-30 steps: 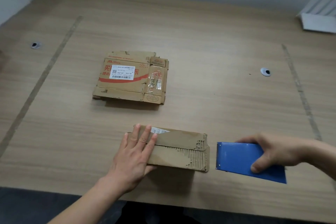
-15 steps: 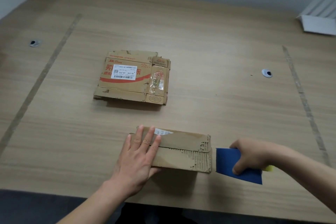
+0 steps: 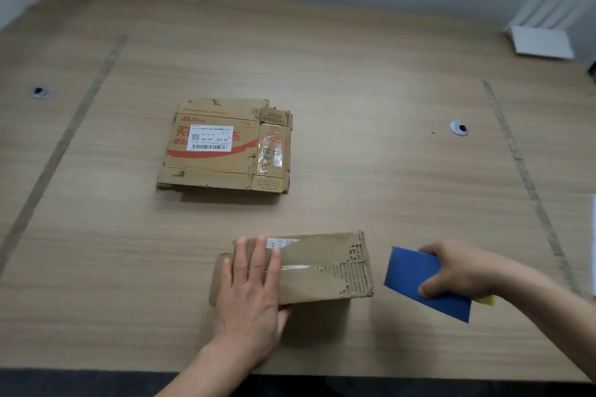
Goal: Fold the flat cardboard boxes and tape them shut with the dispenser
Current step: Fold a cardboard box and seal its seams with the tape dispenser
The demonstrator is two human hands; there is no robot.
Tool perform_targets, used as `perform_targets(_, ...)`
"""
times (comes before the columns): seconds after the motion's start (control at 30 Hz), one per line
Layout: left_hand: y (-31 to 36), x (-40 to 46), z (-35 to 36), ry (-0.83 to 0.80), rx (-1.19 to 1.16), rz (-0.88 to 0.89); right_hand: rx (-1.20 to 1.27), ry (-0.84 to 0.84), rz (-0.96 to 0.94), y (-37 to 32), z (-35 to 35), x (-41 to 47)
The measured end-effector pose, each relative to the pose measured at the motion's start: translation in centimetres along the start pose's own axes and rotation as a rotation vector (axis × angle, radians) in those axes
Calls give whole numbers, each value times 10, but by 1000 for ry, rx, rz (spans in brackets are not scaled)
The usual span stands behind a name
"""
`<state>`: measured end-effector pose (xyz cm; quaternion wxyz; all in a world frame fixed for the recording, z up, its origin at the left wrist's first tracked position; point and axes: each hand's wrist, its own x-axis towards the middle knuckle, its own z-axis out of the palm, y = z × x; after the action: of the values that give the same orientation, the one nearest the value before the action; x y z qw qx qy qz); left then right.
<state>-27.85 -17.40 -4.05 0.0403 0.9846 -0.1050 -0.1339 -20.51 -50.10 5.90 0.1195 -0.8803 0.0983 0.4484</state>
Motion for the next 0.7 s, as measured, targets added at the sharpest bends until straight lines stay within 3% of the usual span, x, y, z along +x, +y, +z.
perform_targets(0.13,14,11,-37,44,94,8,52,71,8,5,-10,-6)
perform_targets(0.23,10,22,-47,45,81,238,102,102,7,8,-17,-9)
perform_targets(0.3,12,29,-38,-59,112,408,127,107,-1,9,-18,-11)
perform_targets(0.37,17,39,-32,-95,125,470,144,112,-8,8,-17,-12)
perform_targets(0.7,31,43,-36,-125,158,435,201,175,-62,-11,-13,-27)
